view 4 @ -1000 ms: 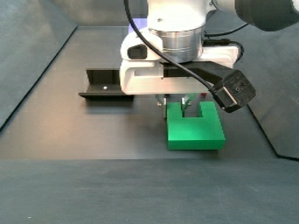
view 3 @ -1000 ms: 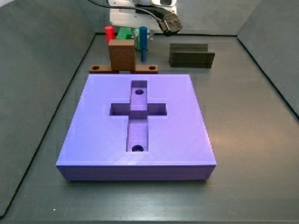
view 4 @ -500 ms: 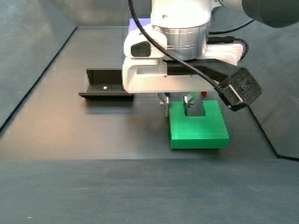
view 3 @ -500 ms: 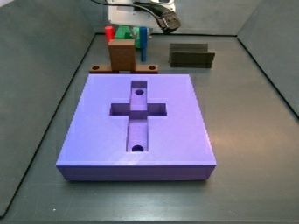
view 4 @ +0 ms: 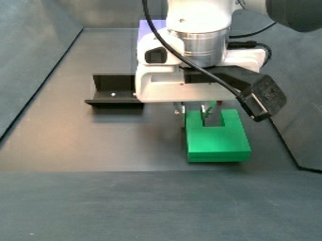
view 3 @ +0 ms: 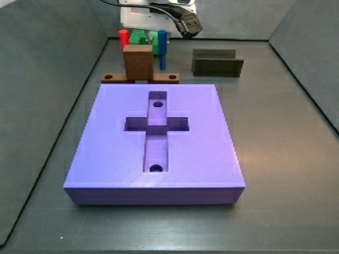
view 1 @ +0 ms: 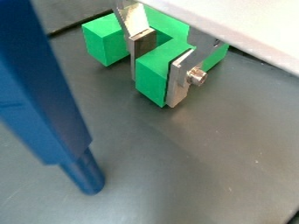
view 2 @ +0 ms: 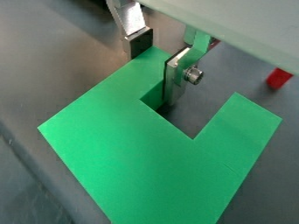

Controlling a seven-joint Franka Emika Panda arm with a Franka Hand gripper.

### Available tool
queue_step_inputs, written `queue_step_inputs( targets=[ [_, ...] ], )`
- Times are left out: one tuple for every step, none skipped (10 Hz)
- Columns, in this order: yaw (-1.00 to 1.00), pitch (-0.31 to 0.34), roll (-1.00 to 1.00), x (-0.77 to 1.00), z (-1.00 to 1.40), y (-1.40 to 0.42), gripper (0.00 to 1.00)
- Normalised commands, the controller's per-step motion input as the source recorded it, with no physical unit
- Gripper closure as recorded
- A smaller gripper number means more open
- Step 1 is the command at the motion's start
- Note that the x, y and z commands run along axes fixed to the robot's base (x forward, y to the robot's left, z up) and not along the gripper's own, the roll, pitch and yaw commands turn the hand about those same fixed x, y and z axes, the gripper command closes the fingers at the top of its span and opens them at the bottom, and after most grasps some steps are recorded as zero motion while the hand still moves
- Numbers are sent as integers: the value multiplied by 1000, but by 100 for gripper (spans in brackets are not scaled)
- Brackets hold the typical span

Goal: Pick up the green object. Move up. Place the green object on the fixture. Regrasp the green object. Move to above the board. Insert the green object.
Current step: Pick up the green object, then move up, then place the green object on the fixture.

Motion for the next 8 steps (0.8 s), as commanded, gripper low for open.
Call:
queue_step_inputs(
  targets=[
    [0, 0, 0, 0, 0, 0, 100],
    [0, 0, 0, 0, 0, 0, 100],
    [0, 0, 0, 0, 833, 0, 100],
    [-6, 13, 4, -22, 813, 34, 100],
    [-23, 61, 27, -70, 588, 32, 100],
    [-14, 55, 66, -27, 306, 8, 100],
    [0, 3, 0, 0, -14, 0, 100],
    [0, -11, 0, 0, 0, 0, 100]
  ],
)
